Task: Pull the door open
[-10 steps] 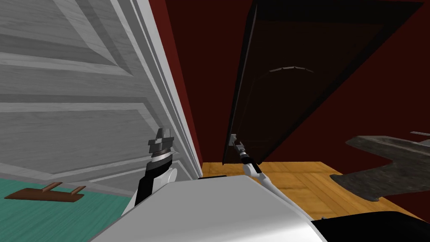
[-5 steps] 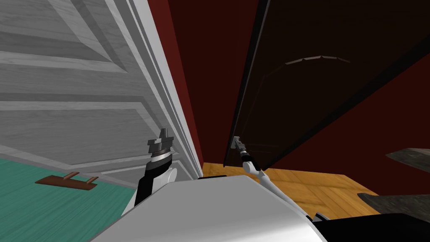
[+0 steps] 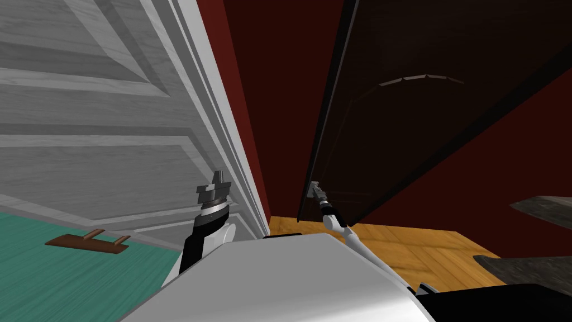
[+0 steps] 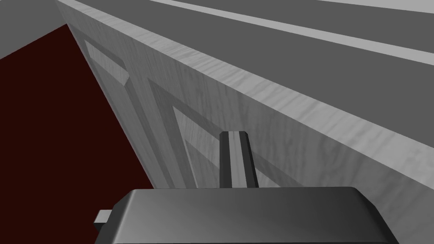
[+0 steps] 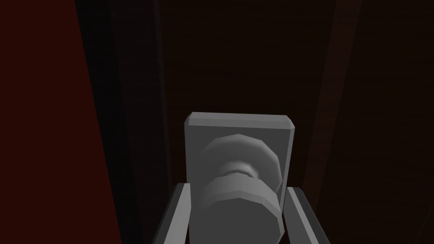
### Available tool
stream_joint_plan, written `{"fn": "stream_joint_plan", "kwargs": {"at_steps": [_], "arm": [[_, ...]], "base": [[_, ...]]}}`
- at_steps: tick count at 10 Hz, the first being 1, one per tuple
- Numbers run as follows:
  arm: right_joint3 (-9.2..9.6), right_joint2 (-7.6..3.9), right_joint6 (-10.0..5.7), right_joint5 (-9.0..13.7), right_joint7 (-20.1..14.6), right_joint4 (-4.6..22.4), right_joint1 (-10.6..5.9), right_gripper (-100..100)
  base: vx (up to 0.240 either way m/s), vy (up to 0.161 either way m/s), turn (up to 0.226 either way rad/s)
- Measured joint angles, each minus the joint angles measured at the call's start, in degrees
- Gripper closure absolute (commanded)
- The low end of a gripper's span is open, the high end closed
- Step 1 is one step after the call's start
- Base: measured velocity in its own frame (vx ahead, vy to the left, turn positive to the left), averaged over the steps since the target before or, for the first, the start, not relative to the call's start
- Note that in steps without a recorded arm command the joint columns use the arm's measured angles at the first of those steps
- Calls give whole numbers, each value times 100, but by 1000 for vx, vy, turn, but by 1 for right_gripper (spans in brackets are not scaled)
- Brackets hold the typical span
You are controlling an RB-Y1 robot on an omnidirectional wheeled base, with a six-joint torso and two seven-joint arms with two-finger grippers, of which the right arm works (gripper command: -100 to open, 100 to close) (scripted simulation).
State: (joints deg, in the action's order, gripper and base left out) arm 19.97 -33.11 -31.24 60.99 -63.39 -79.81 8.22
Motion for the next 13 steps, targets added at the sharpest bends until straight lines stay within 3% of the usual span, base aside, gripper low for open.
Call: {"fn": "stream_joint_plan", "kwargs": {"at_steps": [4, 9, 10, 13], "arm": [[110, -274, -144, 1, -229, -47, 59, 100], [378, -762, -367, 9, -694, -111, 271, 100], [397, -765, -364, 6, -707, -113, 281, 100], [470, -913, -469, -29, -839, -160, 307, 100]], "base": [[-193, -39, 142], [-189, -63, 160], [-128, -39, 140], [-188, -69, 126]]}}
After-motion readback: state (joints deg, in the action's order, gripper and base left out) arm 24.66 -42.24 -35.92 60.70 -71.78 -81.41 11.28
